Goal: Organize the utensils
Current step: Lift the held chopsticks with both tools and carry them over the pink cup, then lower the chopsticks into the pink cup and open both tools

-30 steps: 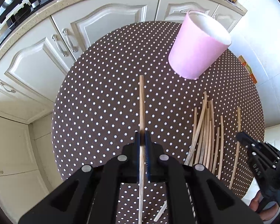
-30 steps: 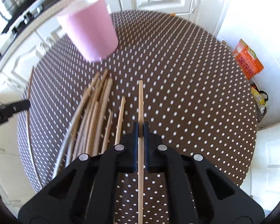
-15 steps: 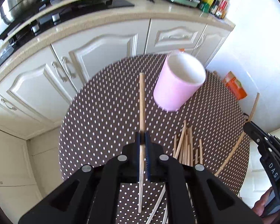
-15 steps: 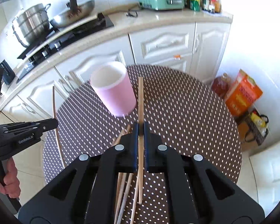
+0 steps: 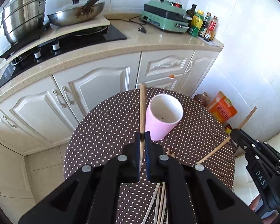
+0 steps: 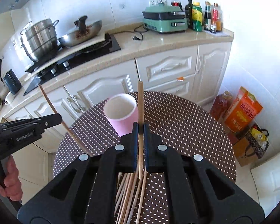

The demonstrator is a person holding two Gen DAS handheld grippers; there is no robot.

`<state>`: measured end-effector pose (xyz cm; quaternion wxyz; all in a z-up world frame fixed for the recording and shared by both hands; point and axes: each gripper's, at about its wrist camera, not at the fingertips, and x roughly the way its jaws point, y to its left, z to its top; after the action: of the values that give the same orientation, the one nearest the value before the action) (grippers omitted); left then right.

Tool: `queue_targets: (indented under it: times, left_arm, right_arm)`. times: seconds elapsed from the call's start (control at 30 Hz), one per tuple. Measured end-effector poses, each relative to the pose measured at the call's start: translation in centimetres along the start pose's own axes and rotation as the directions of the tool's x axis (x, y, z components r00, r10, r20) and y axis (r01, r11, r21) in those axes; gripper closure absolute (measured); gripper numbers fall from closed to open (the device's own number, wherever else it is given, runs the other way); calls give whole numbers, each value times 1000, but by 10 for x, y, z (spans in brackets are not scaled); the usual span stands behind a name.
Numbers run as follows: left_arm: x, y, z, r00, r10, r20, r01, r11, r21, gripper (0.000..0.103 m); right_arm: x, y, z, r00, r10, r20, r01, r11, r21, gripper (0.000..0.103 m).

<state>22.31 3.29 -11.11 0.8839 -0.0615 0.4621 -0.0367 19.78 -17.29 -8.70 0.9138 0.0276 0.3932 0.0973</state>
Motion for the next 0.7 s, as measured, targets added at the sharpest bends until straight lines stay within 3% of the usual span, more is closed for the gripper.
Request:
queue_targets:
  times: [0.37,0.7]
  left_arm:
    - [-29,-7,38,997,-41,66,42,999,-2,98]
    - [-81,-25,85,981,-86,172,73,994,83,98]
  right_arm:
    - [-24,19,54,994,18,109,-15,999,-32,97]
    - [-45,21,109,974,41,223,-37,999,-22,97]
